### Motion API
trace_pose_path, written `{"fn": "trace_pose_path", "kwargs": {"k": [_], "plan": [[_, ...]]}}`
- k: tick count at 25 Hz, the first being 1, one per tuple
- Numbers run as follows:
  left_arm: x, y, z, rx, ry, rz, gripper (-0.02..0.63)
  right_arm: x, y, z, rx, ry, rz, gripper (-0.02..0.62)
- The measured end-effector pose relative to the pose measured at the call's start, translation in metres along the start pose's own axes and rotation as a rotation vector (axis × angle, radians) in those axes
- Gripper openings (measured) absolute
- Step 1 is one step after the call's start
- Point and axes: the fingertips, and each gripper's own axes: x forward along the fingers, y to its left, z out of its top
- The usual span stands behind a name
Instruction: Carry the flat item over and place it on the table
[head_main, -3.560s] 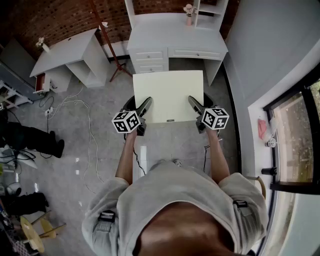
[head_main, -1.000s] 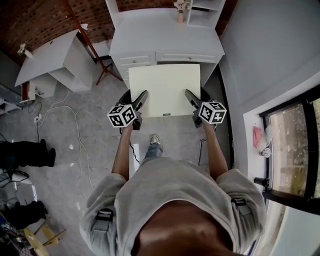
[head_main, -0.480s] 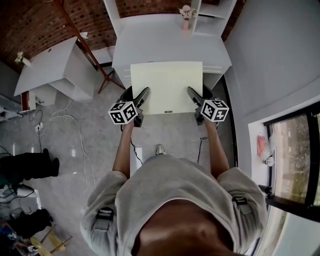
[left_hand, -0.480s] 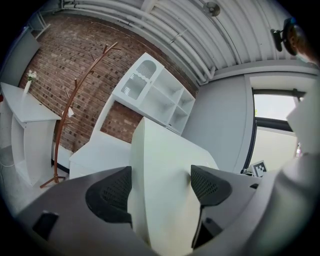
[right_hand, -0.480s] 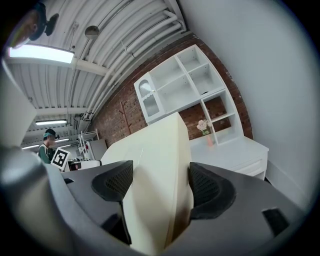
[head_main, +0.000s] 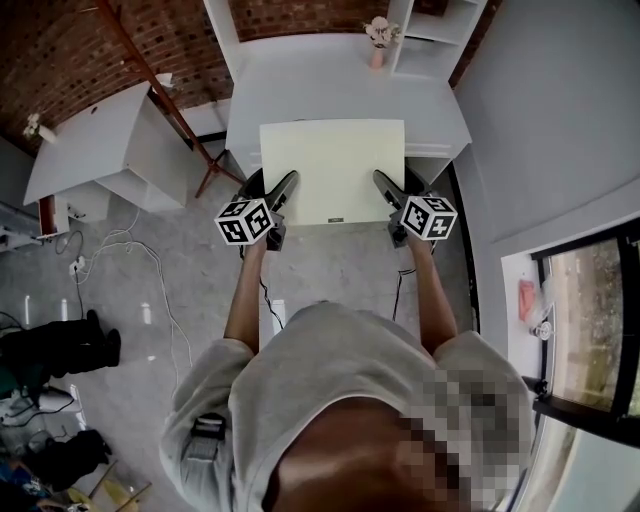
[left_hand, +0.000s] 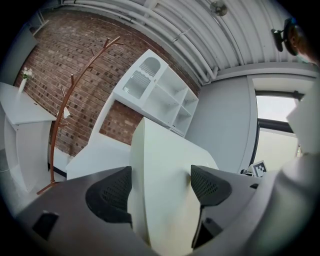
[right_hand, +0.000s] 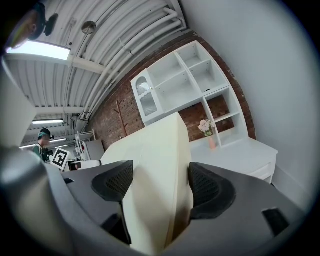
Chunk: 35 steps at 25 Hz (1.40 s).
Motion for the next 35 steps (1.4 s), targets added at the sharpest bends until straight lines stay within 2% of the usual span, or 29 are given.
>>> {"fn": "trace_pose_path", "kwargs": {"k": [8, 23, 29, 35], "plan": [[0.021, 0.021, 0.004, -0.001, 0.016, -0.019, 0.377, 0.023, -0.007, -0.001, 0.008, -0.001, -0.024, 0.370], [0.044, 0.015, -0.010, -0.008, 0.060, -0.055, 0.377, 0.015, -0.029, -0.010, 0.030, 0.006, -0.079, 0.370], [0.054, 0.032, -0.007, -0.014, 0.056, -0.037, 0.377, 0.037, -0.033, -0.009, 0.028, 0.013, -0.064, 0.370], [0.084, 0.052, 0.002, -0.018, 0.056, -0.021, 0.377, 0.073, -0.052, -0.001, 0.027, 0.021, -0.052, 0.370]]}}
